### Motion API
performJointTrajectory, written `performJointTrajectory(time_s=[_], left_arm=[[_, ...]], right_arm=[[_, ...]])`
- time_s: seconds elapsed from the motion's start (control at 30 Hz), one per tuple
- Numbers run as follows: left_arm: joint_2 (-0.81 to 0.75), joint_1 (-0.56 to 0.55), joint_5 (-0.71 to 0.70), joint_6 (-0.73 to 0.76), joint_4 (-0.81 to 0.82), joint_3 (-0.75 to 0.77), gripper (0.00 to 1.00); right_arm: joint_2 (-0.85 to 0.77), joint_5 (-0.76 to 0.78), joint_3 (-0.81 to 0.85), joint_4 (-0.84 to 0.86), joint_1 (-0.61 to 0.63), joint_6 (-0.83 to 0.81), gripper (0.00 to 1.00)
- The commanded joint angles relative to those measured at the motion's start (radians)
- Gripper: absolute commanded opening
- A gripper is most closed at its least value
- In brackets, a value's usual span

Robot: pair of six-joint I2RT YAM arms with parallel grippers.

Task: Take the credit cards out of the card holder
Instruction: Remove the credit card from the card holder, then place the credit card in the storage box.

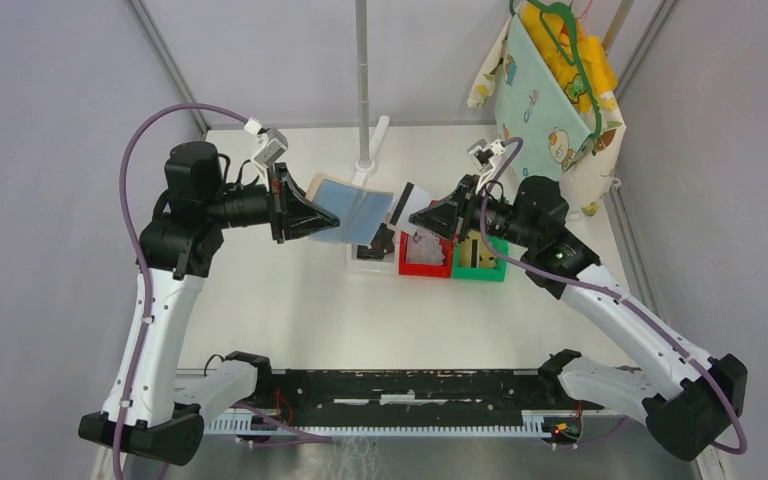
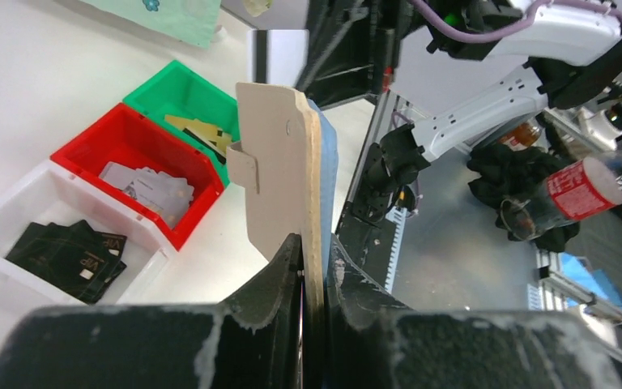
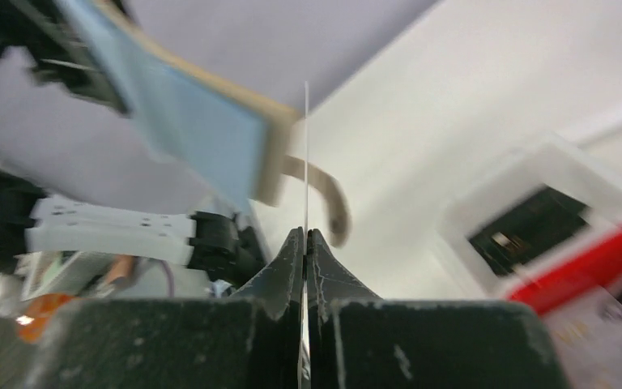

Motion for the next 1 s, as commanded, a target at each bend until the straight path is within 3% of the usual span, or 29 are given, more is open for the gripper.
performJointTrajectory(time_s=[0.0, 0.17, 0.27, 0.4, 0.57, 0.83, 0.97], left_arm=[[-0.059, 0.002, 0.075, 0.233, -0.045, 0.053, 0.02], [-0.153, 0.001, 0.128, 0.4, -0.034, 0.004, 0.02], [-0.193, 0.002, 0.152, 0.506, -0.075, -0.014, 0.02], [-0.229, 0.0, 0.176, 0.769, -0.219, -0.014, 0.02], [-0.272, 0.001, 0.164, 0.94, -0.271, -0.04, 0.02], [-0.273, 0.0, 0.156, 0.967, -0.304, -0.072, 0.02], [-0.262, 0.001, 0.099, 0.92, -0.31, -0.117, 0.02]], right_arm=[[-0.021, 0.196, 0.058, -0.379, -0.038, -0.251, 0.0], [0.062, 0.355, 0.051, -0.485, -0.042, -0.364, 0.0], [0.147, 0.345, 0.055, -0.466, -0.045, -0.385, 0.0], [0.265, 0.379, 0.083, -0.448, -0.046, -0.41, 0.0], [0.405, 0.373, 0.116, -0.401, -0.045, -0.407, 0.0], [0.577, 0.361, 0.184, -0.373, -0.048, -0.4, 0.02], [0.591, 0.382, 0.214, -0.383, -0.047, -0.408, 0.22]])
